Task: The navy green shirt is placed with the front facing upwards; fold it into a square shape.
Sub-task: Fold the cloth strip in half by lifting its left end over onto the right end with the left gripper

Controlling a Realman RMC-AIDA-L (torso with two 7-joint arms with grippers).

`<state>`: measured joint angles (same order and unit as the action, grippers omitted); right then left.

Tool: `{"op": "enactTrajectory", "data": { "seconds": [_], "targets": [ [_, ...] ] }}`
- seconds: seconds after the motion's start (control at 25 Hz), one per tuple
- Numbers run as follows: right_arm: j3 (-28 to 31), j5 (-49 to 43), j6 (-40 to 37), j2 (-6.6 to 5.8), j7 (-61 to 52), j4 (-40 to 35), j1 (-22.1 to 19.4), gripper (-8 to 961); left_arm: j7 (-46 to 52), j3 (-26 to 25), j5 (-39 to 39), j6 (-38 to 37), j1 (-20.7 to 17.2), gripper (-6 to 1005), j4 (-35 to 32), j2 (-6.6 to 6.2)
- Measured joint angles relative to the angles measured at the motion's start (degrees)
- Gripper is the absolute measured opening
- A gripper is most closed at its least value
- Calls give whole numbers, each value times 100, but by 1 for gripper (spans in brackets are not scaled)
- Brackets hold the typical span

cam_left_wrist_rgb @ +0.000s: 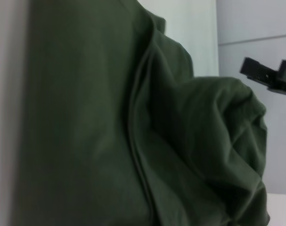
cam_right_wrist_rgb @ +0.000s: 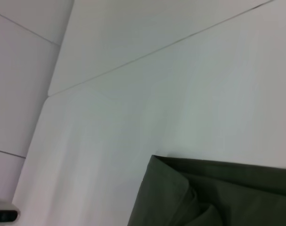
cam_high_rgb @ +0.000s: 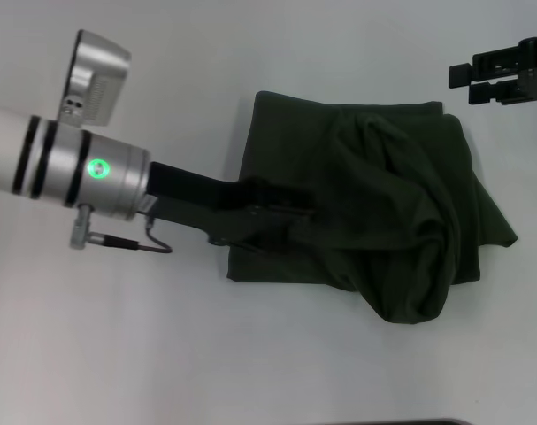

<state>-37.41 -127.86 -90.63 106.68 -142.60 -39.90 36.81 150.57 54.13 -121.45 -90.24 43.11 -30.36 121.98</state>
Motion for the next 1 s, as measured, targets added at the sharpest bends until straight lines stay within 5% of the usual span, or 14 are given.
{"op": "enactTrajectory", "data": {
  "seconds": [0.36, 1.0],
  "targets": [
    [-12, -2, -13, 22, 46, -8, -27, 650, 70, 119, -26, 401, 501, 930, 383, 167],
    [9, -1, 43, 33, 68, -9, -74, 650, -141, 175, 720, 520, 645, 928, 421, 211]
  ]
}}
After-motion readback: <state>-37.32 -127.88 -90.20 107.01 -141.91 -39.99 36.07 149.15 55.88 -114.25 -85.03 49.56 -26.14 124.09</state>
